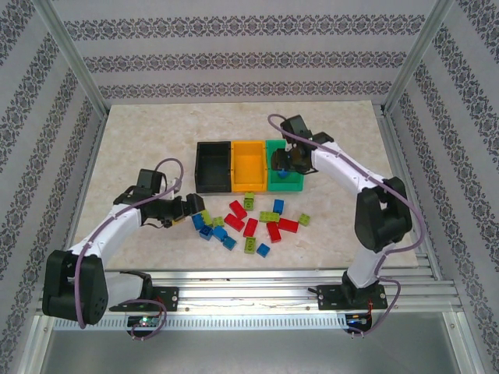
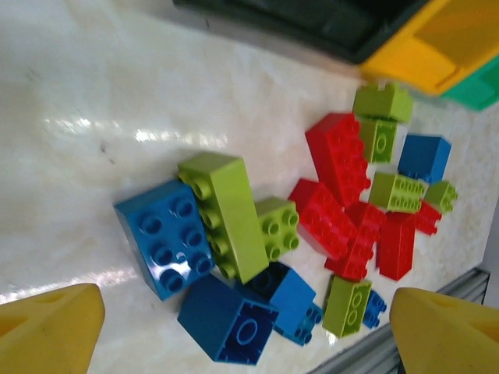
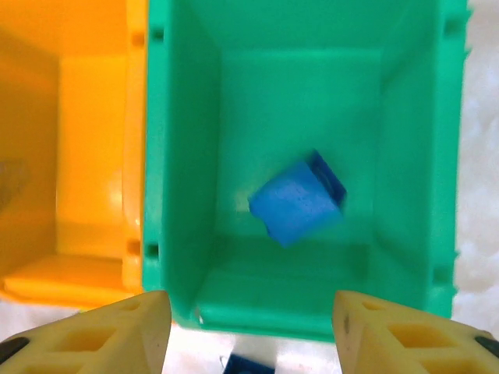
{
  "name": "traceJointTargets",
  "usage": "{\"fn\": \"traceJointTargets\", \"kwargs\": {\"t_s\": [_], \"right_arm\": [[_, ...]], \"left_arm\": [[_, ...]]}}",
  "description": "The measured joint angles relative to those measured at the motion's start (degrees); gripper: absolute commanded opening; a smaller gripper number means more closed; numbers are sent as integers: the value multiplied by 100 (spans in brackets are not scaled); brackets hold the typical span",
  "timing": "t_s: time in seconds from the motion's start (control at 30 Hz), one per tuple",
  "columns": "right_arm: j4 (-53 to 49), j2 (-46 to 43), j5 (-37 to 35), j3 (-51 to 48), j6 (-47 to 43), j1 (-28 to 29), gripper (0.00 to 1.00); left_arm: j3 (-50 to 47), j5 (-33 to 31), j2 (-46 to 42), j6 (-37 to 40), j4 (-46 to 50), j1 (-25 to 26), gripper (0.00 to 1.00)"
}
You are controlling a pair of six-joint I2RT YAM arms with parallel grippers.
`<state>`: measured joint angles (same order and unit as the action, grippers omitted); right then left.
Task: Sort the legos into containers by color
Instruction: Place the lego in the container, then pick up the lego from the middle-left of the table.
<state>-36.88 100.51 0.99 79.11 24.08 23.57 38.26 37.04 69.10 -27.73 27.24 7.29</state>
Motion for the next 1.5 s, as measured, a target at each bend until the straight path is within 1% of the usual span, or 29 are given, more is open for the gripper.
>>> {"fn": "traceJointTargets", "kwargs": {"t_s": [0.1, 0.27, 0.3, 0.37, 0.4, 0.63, 0.7, 0.93, 1.03, 1.1, 1.17, 1.23, 1.37, 1.43, 1.5], "right_arm": [[160, -433, -26, -671, 31, 31, 55], [413, -949, -122, -1377, 149, -13, 54], [439, -988, -127, -1443, 155, -22, 54], [529, -1043, -153, -1547, 170, -22, 54], [568, -1049, -164, -1567, 175, -22, 54], [717, -1047, -164, -1576, 190, -22, 54], [721, -1047, -164, -1574, 190, -22, 54], [776, -1071, -164, -1589, 192, -22, 54], [811, -1169, -170, -1679, 192, -20, 54], [811, -1237, -188, -1729, 192, -22, 54], [804, -1285, -210, -1755, 192, -22, 54], [807, -1322, -227, -1775, 192, -22, 54], [807, -1366, -254, -1779, 190, -22, 54], [807, -1381, -271, -1779, 190, -24, 54], [807, -1412, -275, -1779, 192, -59, 54]], "left_arm": [[2, -59, -4, 9, 59, 291, 87], [35, -339, -76, 22, 328, 756, 78], [52, -420, -85, 20, 402, 857, 76], [111, -640, -79, 15, 562, 1106, 65], [138, -726, -66, 13, 612, 1191, 61], [520, -1488, 466, 44, 968, 1941, 59], [595, -1652, 601, 44, 1010, 2083, 59], [750, -2079, 986, 63, 1154, 2243, 58], [841, -2159, 1126, 105, 1185, 2304, 53], [896, -2208, 1215, 151, 1196, 2341, 52], [933, -2258, 1325, 177, 1196, 2369, 48], [960, -2288, 1432, 219, 1207, 2389, 47], [1043, -2343, 1517, 262, 1231, 2428, 39], [1069, -2411, 1519, 306, 1255, 2433, 33], [1108, -2494, 1519, 348, 1305, 2444, 30]]}}
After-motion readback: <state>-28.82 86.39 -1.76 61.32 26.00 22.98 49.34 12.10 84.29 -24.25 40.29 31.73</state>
